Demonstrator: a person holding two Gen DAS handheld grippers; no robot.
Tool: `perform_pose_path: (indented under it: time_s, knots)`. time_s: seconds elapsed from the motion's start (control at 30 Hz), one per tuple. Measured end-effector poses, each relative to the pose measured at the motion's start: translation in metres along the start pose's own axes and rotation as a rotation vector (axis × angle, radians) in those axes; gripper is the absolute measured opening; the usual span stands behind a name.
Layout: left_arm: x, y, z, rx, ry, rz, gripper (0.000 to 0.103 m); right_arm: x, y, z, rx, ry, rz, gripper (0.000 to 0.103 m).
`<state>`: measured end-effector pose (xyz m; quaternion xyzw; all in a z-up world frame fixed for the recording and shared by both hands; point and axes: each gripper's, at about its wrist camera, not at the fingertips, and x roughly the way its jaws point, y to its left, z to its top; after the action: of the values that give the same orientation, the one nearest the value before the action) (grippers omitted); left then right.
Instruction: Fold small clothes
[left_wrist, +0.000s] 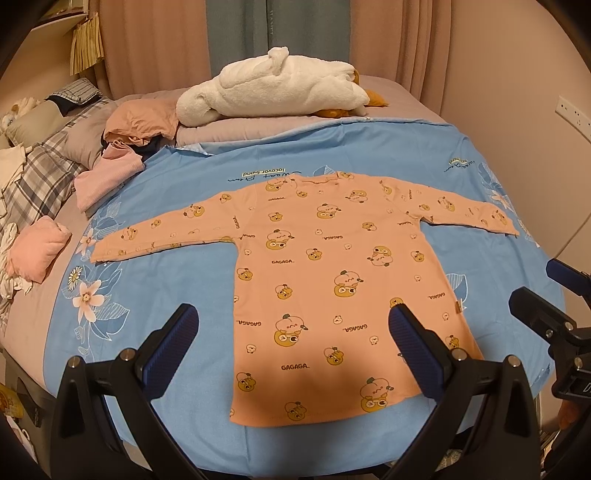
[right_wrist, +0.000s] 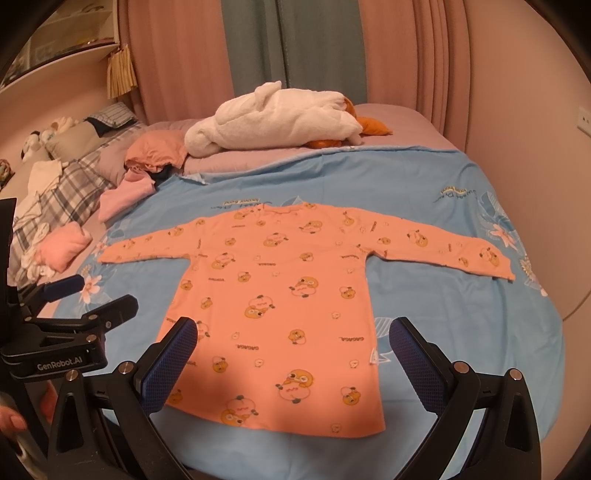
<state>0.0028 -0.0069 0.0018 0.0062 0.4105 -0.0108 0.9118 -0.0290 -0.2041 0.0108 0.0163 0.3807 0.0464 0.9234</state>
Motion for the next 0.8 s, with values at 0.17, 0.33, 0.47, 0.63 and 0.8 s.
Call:
perform_pose_path:
  time_s: [0.17,0.33,0.47,0.63,0.8]
  knots:
    - [-0.0011,0.0004,-0.0011,0.002,-0.002,-0.002,0.103,0.0007,0.0001,-0.0024,0.002,-0.001,0.001,0.103]
    - [-0.0015,0.0003,-0.0015,0.004,-0.003,-0.003,0.103,0.0007,-0.0005,-0.0017,0.003,0.001,0.001,0.103]
    - [-0.0017,-0.0003,-0.0018,0.006,-0.003,-0.003,0.103,0.0007,-0.0007,-0.0017,0.003,0.002,0.002,0.103]
    - [-0.0017,-0.0010,-0.0022,0.007,-0.004,-0.003,0.103,0.0006,-0.0006,-0.0020,0.003,0.001,0.002,0.103]
    - [-0.0018,-0.0009,-0.0024,0.006,-0.004,-0.003,0.103,0.0007,-0.0006,-0.0020,0.004,0.002,0.001,0.103]
